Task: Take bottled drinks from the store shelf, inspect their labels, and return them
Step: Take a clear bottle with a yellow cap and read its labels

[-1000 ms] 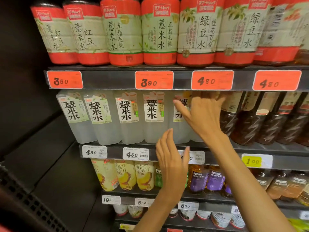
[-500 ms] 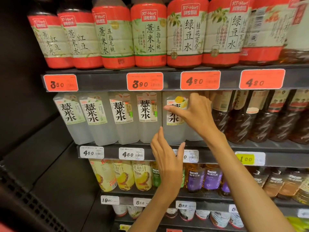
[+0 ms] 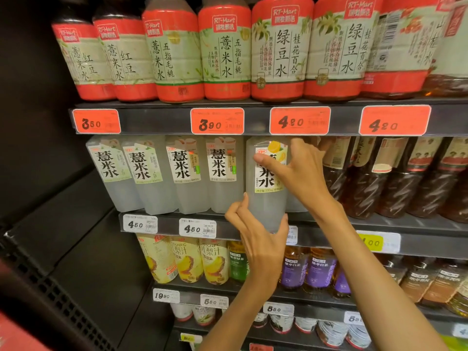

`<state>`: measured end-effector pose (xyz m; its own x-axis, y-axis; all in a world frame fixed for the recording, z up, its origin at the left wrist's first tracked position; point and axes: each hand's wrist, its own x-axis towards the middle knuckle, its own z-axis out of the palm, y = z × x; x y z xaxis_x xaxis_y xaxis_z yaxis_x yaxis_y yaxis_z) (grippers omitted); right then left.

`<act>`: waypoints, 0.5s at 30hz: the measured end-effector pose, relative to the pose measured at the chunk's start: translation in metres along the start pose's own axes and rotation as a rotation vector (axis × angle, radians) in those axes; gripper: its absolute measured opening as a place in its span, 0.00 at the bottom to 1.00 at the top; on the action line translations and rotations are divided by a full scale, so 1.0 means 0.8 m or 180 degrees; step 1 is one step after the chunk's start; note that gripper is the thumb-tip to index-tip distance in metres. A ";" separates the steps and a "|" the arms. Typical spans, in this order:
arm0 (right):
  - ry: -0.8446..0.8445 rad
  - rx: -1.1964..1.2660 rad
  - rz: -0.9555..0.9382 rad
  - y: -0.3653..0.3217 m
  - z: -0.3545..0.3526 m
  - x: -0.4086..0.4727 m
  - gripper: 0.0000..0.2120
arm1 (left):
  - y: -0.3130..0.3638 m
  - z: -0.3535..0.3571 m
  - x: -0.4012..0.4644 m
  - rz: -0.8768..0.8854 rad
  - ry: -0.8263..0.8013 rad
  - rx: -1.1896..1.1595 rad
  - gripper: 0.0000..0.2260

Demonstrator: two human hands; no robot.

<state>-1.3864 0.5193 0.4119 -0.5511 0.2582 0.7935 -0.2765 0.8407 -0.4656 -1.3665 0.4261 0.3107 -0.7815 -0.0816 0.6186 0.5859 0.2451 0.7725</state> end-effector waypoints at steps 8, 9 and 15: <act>-0.0190 -0.0335 -0.0084 -0.004 -0.016 -0.009 0.23 | 0.010 -0.030 -0.022 -0.0339 -0.0368 -0.0741 0.36; -0.0165 -0.0355 -0.0124 -0.005 -0.017 -0.012 0.20 | 0.014 -0.036 -0.023 -0.0507 -0.0444 -0.0880 0.36; -0.0312 0.1253 0.0416 -0.017 -0.020 -0.036 0.18 | 0.019 -0.091 -0.028 -0.1115 -0.0979 -0.1302 0.32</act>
<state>-1.3541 0.5077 0.4014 -0.6684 0.2882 0.6857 -0.4684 0.5530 -0.6891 -1.3246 0.3613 0.3187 -0.9326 0.2070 0.2957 0.2707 -0.1408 0.9523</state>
